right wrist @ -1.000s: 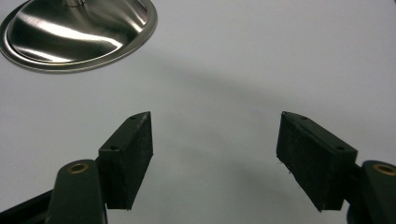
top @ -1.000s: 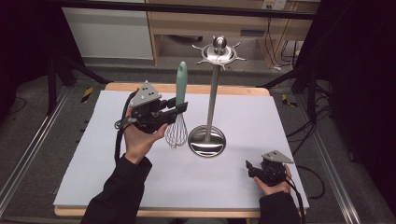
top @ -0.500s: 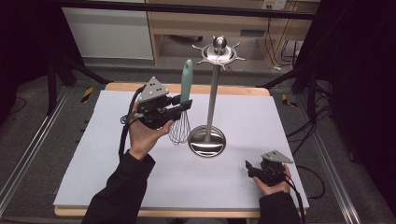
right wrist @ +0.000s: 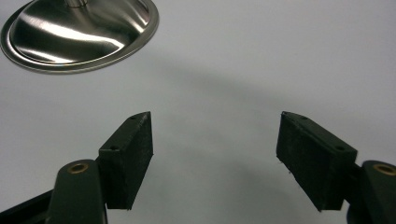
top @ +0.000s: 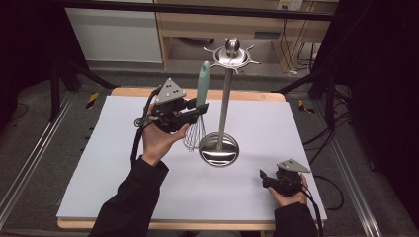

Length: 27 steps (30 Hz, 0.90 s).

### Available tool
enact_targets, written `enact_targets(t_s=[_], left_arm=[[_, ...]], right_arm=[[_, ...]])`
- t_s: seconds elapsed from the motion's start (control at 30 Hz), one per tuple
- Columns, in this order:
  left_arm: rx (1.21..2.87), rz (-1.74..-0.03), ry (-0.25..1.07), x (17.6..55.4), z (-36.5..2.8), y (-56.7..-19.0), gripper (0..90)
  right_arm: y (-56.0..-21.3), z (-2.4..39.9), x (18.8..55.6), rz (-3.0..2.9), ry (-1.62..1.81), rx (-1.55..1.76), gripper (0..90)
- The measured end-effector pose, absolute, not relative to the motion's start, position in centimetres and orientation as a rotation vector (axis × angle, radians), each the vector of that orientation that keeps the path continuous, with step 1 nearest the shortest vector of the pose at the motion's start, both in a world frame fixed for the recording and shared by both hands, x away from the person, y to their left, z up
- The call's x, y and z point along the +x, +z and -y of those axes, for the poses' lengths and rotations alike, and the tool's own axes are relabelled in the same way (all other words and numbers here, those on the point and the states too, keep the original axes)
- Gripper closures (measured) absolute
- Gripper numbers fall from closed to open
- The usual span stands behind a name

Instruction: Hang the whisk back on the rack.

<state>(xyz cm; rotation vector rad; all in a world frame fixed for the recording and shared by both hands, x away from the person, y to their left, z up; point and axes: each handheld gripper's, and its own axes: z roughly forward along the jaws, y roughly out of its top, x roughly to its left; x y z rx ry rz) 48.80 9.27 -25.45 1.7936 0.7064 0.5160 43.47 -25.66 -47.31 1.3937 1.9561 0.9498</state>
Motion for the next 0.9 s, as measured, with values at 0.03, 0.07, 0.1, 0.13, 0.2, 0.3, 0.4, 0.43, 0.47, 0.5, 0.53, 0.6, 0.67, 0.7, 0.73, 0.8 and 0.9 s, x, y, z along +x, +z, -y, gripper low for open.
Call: enact_targets(t_s=[0.03,0.07,0.1,0.13,0.2,0.3,0.4,0.43,0.47,0.5,0.53,0.6,0.67,0.7,0.73,0.8,0.9], left_arm=[[1.794,-0.709,0.514,48.9,-9.1,-25.4,68.5],[1.794,-0.709,0.514,48.9,-9.1,-25.4,68.6],[1.794,-0.709,0.515,49.0,-9.1,-25.4,68.6],[1.796,-0.709,0.513,49.0,-9.0,-25.5,68.6],[1.798,-0.713,0.514,49.1,-8.9,-25.5,68.6],[1.804,-0.717,0.511,49.4,-8.6,-25.5,68.6],[1.807,-0.717,0.513,49.5,-8.6,-25.5,68.6],[1.808,-0.718,0.512,49.6,-8.5,-25.5,68.6],[1.808,-0.718,0.511,49.6,-8.4,-25.5,68.6],[1.809,-0.72,0.513,49.7,-8.4,-25.4,68.6],[1.809,-0.72,0.513,49.7,-8.4,-25.4,68.6],[1.811,-0.722,0.512,49.8,-8.3,-25.4,68.6],[1.814,-0.721,0.514,49.9,-8.2,-25.4,68.6],[1.812,-0.724,0.513,49.9,-8.1,-25.4,68.6],[1.811,-0.724,0.512,50.0,-8.1,-25.4,68.6],[1.816,-0.725,0.512,50.2,-8.0,-25.4,68.6],[1.818,-0.729,0.51,50.3,-7.8,-25.5,68.6]], right_arm=[[-47.3,25.7,43.5,-1.955,0.95,1.395,27.4],[-47.3,25.7,43.5,-1.955,0.95,1.395,27.4],[-47.3,25.7,43.5,-1.955,0.95,1.395,27.4],[-47.3,25.7,43.5,-1.955,0.95,1.395,27.4],[-47.3,25.7,43.5,-1.956,0.951,1.394,27.4],[-47.3,25.7,43.5,-1.958,0.951,1.393,27.5],[-47.3,25.7,43.5,-1.956,0.951,1.396,27.5],[-47.3,25.7,43.5,-1.956,0.951,1.397,27.4],[-47.3,25.7,43.5,-1.957,0.953,1.394,27.5],[-47.3,25.7,43.5,-1.957,0.952,1.394,27.5],[-47.3,25.7,43.5,-1.957,0.952,1.394,27.5],[-47.3,25.7,43.5,-1.957,0.953,1.395,27.5],[-47.3,25.7,43.4,-1.956,0.956,1.401,27.6],[-47.3,25.7,43.4,-1.956,0.956,1.401,27.6],[-47.2,25.7,43.4,-1.955,0.956,1.399,27.5],[-47.2,25.7,43.4,-1.954,0.954,1.398,27.5],[-47.2,25.7,43.4,-1.953,0.956,1.399,27.6]])
